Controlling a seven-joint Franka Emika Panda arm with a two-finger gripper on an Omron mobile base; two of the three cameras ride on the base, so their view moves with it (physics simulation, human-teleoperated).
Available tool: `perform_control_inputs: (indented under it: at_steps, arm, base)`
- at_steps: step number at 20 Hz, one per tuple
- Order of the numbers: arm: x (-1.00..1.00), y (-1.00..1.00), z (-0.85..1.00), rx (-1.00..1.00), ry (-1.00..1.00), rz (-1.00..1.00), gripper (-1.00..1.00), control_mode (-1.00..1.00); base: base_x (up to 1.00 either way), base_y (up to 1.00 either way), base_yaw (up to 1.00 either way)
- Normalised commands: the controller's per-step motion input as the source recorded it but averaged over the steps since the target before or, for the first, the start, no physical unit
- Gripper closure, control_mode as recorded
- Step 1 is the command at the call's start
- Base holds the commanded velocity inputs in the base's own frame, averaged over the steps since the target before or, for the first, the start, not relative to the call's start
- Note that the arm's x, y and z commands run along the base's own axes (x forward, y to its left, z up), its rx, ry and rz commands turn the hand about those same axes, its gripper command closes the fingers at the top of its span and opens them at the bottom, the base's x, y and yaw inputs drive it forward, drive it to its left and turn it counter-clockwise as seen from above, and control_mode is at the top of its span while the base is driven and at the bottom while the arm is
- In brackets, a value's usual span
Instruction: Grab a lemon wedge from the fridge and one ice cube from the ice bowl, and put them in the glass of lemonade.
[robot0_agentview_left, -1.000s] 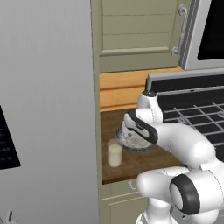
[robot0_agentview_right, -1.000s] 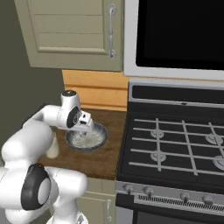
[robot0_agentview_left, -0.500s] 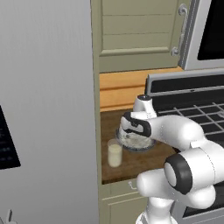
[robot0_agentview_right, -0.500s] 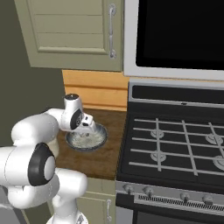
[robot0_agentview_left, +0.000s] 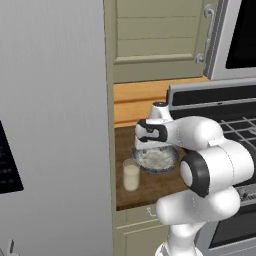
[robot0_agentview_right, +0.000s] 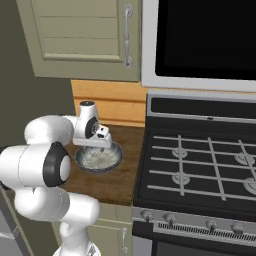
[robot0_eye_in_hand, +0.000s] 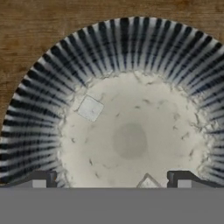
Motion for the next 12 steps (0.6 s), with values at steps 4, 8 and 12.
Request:
perform_control_inputs:
  at_steps: [4, 8, 12]
  arm:
    - [0.0, -0.02, 0.0, 0.0, 0.0, -0.01, -1.0, -1.0]
    - [-0.1, -0.18, 0.0, 0.0, -0.11, 0.0, -1.0, -1.0]
    - [-0.03, -0.25, 0.0, 0.01, -0.17, 0.0, -1.0, -1.0]
  base:
    - [0.0, 0.0, 0.0]
    - [0.0, 0.0, 0.0]
    - [0.0, 0.0, 0.0]
